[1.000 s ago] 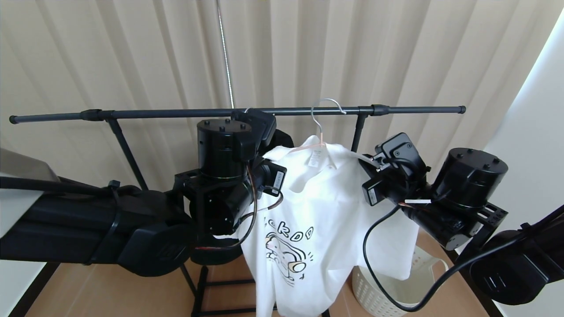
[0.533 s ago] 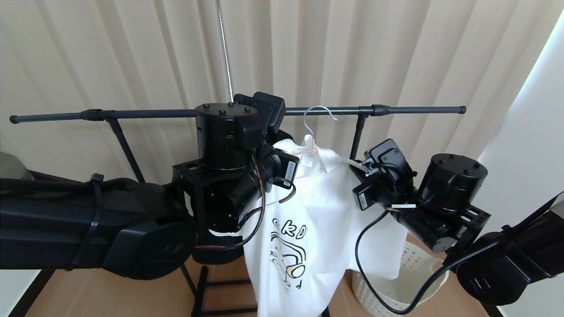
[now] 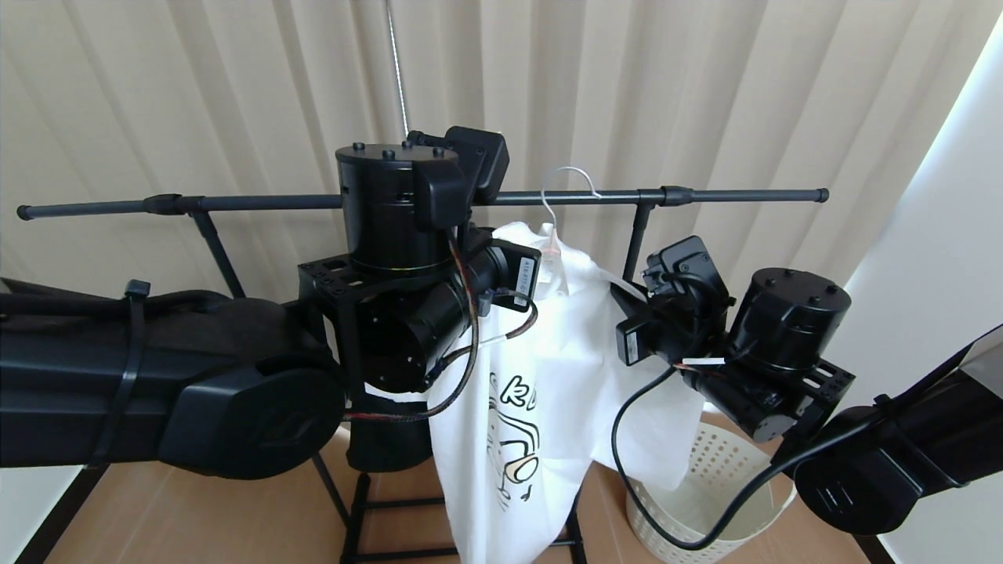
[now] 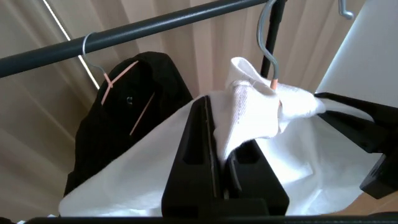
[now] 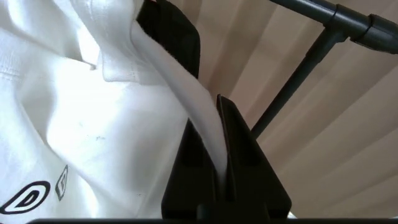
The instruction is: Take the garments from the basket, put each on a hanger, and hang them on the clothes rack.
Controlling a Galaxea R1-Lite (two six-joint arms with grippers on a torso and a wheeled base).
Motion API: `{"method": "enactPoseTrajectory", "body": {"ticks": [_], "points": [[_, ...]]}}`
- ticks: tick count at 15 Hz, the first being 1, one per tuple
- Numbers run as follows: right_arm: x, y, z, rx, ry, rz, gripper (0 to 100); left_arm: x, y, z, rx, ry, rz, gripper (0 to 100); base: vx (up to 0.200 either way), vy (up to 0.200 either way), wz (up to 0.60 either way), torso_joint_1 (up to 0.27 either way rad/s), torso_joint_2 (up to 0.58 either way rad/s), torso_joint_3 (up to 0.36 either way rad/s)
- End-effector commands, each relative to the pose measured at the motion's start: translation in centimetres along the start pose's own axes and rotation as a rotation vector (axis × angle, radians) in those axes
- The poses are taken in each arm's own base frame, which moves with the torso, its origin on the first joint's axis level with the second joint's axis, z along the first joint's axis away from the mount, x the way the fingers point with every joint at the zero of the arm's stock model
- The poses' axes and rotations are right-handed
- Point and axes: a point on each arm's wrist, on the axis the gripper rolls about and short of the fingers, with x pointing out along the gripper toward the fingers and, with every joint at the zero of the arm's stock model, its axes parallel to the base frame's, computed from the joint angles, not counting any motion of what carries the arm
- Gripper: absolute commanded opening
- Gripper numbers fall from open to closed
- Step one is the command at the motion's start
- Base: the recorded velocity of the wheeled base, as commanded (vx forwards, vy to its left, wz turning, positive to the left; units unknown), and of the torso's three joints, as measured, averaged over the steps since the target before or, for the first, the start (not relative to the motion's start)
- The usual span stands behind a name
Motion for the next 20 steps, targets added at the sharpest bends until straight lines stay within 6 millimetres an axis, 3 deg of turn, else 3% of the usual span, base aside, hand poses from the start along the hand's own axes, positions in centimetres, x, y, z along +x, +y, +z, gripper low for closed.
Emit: {"method": "enactPoseTrajectory", "body": {"ticks": [1, 20], "points": [[0.1, -0.1, 0.3, 0.011, -0.012, -0.001, 0, 0.0, 0.0, -0.1, 0.001, 0.002, 0.0, 0, 0.0, 0.0, 0.0, 0.0, 0.0, 0.0], [0.1, -1.8, 1.8, 0.21, -0.087, 0.125, 0, -0.4, -1.5, -1.5, 0.028, 0.044, -0.036, 0, 0.0, 0.0, 0.0, 0.0, 0.0, 0.0]]}}
